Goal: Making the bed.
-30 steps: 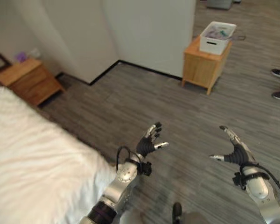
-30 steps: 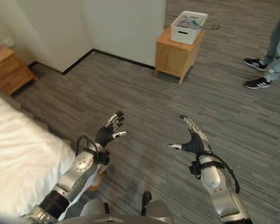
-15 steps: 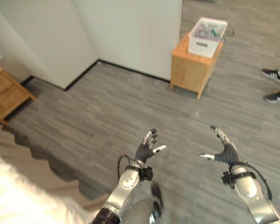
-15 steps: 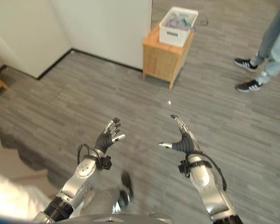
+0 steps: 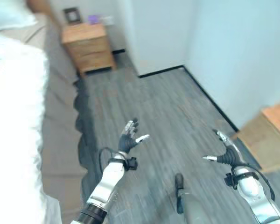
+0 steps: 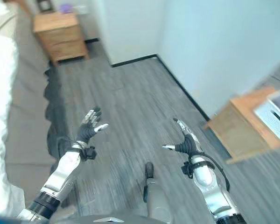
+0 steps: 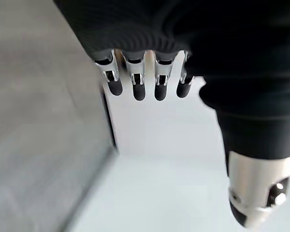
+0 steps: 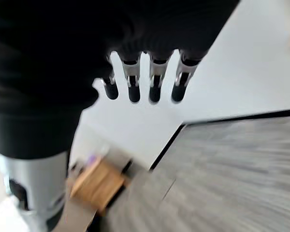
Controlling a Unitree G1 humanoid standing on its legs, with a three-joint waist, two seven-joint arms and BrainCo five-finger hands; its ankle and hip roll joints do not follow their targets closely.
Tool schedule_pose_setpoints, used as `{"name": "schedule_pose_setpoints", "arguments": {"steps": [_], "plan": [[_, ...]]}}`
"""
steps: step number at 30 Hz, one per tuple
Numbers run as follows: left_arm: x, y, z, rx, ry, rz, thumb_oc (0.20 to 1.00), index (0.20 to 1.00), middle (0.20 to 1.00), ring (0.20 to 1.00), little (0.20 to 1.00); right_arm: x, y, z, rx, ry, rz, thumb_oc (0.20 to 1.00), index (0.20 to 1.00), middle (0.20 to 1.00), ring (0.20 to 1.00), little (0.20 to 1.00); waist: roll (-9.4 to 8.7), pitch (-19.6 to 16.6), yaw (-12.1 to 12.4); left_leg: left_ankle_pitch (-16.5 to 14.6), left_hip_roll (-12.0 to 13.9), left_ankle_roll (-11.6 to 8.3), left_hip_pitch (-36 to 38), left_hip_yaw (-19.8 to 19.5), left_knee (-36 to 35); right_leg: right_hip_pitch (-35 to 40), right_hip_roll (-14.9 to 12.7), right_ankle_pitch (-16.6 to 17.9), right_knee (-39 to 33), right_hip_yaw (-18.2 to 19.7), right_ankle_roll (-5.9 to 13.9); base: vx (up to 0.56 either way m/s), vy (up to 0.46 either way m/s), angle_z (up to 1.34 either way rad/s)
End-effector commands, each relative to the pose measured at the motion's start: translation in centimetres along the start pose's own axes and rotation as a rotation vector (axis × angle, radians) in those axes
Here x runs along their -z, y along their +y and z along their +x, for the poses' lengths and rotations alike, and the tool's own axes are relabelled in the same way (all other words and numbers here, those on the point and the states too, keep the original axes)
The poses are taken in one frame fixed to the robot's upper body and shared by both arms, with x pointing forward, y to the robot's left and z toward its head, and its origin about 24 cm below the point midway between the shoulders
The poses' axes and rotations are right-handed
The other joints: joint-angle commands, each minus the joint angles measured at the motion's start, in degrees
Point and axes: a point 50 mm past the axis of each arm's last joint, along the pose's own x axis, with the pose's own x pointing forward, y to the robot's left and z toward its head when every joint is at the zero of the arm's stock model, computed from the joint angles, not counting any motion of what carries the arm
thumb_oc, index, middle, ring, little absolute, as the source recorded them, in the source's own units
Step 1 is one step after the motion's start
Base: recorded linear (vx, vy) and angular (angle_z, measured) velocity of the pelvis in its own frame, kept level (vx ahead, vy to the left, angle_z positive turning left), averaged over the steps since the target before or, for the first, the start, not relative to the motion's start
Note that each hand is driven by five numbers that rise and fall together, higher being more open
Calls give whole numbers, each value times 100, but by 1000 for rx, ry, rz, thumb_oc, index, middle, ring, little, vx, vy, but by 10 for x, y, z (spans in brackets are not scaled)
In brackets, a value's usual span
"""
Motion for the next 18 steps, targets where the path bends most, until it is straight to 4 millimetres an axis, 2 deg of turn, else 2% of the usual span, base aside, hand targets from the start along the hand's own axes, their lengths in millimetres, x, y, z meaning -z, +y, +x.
{"name": "schedule_pose_setpoints", "arguments": {"steps": [1,2,3,4,5,6,7,8,9,10,11,12,14,16,18], "plan": [[-11,5,-9,-27,-91,-19,1000,1000,1000,1000,1000,-27,-15,6,34,-129,-40,1000,1000,1000,1000,1000,-13,29,-219,325,-431,-402,62,501,274,1382,-137,393,-1199,-120,137,315,-169,133],[-3,11,-14,-58,-49,-55,1000,1000,1000,1000,1000,-31,-15,9,34,-144,-11,1000,1000,1000,1000,1000,-18,133,-110,851,-428,-872,-535,963,1782,1859,-197,250,-1268,-322,-56,141,-109,64],[-3,11,-14,-58,-50,-55,1000,1000,1000,1000,1000,-31,-15,9,34,-145,-10,1000,1000,1000,1000,1000,-41,115,-131,869,-455,-868,-583,947,1801,1831,-225,262,-1272,-334,-51,267,-177,48],[2,14,-19,-72,-29,-60,1000,1000,1000,1000,1000,-34,-12,10,32,-153,22,1000,1000,1000,1000,1000,-61,188,-80,1023,-271,-956,-901,1358,2497,2080,-208,84,-1295,-460,-171,331,-267,27],[4,21,-23,-92,-17,-48,1000,1000,1000,1000,1000,-37,-11,14,37,-166,55,1000,1000,1000,1000,1000,-228,290,42,1068,27,-863,-1400,2154,3411,2511,-258,-152,-1373,-635,-335,456,-350,39],[4,24,-23,-103,-17,-48,1000,1000,1000,1000,1000,-38,-11,17,38,-167,60,1000,1000,1000,1000,1000,-297,320,105,1095,188,-816,-1670,2520,3501,2699,-288,-261,-1421,-716,-379,504,-318,31],[5,27,-25,-118,-10,-58,1000,1000,1000,1000,1000,-38,-9,19,42,-164,75,1000,1000,1000,1000,1000,-308,318,149,989,425,-731,-1873,2845,3368,2884,-266,-367,-1478,-790,-385,384,-120,41],[7,27,-26,-123,-1,-66,1000,1000,1000,1000,1000,-37,-9,20,43,-156,83,1000,1000,1000,1000,1000,-314,305,200,973,509,-703,-2039,2991,3195,2995,-282,-432,-1511,-839,-384,417,-16,27],[11,29,-29,-132,14,-68,1000,1000,1000,1000,1000,-37,-7,19,38,-155,99,1000,1000,1000,1000,1000,-268,274,246,919,560,-620,-2159,3114,2706,3086,-234,-523,-1563,-892,-354,270,24,25],[11,29,-30,-132,16,-68,1000,1000,1000,1000,1000,-37,-7,19,37,-155,99,1000,1000,1000,1000,1000,-290,264,240,922,522,-611,-2114,3129,2644,3101,-266,-543,-1561,-896,-341,471,121,11],[18,31,-36,-152,44,-74,1000,1000,1000,1000,1000,-34,-2,20,19,-142,111,1000,1000,1000,1000,1000,-160,188,363,1003,513,-567,-2325,3191,1459,3289,-156,-711,-1616,-906,-221,526,161,15],[21,31,-40,-157,61,-79,1000,1000,1000,1000,1000,-31,0,18,5,-128,109,1000,1000,1000,1000,1000,-115,144,427,1418,495,-638,-2239,3224,587,3409,-134,-828,-1619,-914,-151,689,225,11],[26,30,-45,-161,85,-91,1000,1000,1000,1000,1000,-27,2,17,-3,-110,100,1000,1000,1000,1000,1000,-64,125,557,1850,796,-744,-2409,3333,-347,3692,-143,-1028,-1619,-1015,-48,543,188,-4],[27,30,-47,-159,92,-88,1000,1000,1000,1000,1000,-23,1,16,4,-90,100,1000,1000,1000,1000,1000,-134,139,615,1957,1088,-802,-2673,3537,-584,3984,-265,-1135,-1619,-1144,55,517,186,-8],[30,32,-52,-161,108,-82,1000,1000,1000,1000,1000,-20,0,13,-4,-75,96,1000,1000,1000,1000,1000,-109,0,645,2054,1186,-802,-2618,3602,-610,4194,-279,-1252,-1592,-1089,179,594,228,7]]}}
